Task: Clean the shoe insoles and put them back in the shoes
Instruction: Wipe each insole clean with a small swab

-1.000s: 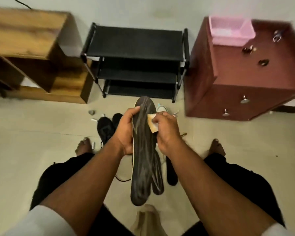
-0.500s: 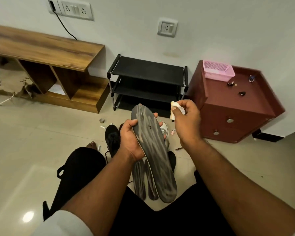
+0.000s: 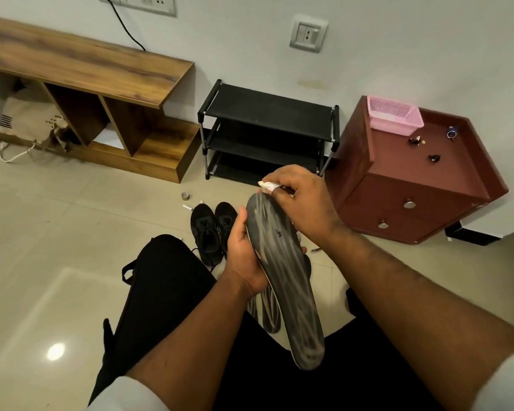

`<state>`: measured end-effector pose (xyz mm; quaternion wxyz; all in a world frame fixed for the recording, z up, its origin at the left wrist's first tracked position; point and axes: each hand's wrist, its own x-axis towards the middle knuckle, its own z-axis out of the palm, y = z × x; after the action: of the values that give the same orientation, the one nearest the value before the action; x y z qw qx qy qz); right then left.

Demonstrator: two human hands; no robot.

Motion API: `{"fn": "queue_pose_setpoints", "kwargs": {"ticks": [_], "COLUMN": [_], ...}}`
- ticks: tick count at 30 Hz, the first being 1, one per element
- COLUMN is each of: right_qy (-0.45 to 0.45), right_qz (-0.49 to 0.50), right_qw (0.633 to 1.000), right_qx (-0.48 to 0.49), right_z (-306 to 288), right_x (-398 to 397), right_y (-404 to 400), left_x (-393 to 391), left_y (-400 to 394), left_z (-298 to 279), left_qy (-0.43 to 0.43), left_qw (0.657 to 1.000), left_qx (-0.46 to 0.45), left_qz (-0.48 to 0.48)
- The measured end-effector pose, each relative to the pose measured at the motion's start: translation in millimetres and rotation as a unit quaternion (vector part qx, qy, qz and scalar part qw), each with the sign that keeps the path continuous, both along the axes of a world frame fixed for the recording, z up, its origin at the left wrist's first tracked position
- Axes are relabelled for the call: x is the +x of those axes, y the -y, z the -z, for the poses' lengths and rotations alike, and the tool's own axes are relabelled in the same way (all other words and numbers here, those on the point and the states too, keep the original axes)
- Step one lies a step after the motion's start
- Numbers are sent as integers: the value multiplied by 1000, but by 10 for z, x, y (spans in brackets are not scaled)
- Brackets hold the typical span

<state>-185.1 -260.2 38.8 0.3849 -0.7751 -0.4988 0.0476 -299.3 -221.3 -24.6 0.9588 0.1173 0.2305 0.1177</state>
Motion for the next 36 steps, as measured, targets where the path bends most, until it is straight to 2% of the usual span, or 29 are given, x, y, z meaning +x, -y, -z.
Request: {"fn": "queue_pose_setpoints", "kwargs": {"ticks": [3,8,13,18,29,36], "right_qy": [108,182,167,252,296,265], "right_qz": [-53,-95,-59,-78,-110,-112], "right_qw": [991,974,980,956,937,948], "right_qx": [-50,-96,-90,-132,-149,-135], "right_z": [30,47,43,69,-184,-119], "right_x": [-5,52,175,207,360,366], "right_y": [-68,-108,-23,168,-111,243], "left_x": [-12,28,35,-1,28,55], "left_y": [-8,-41,-75,-141,-58,-101], "left_z": [-50,-84,-26,-57,-154,-223], "left_qy": [11,2,13,23,19,2], "left_qw": [1000,1000,1000,1000,998,999], "left_qx": [2,4,6,-12,-11,16], "left_qz": [-2,9,13,1,51,28]}}
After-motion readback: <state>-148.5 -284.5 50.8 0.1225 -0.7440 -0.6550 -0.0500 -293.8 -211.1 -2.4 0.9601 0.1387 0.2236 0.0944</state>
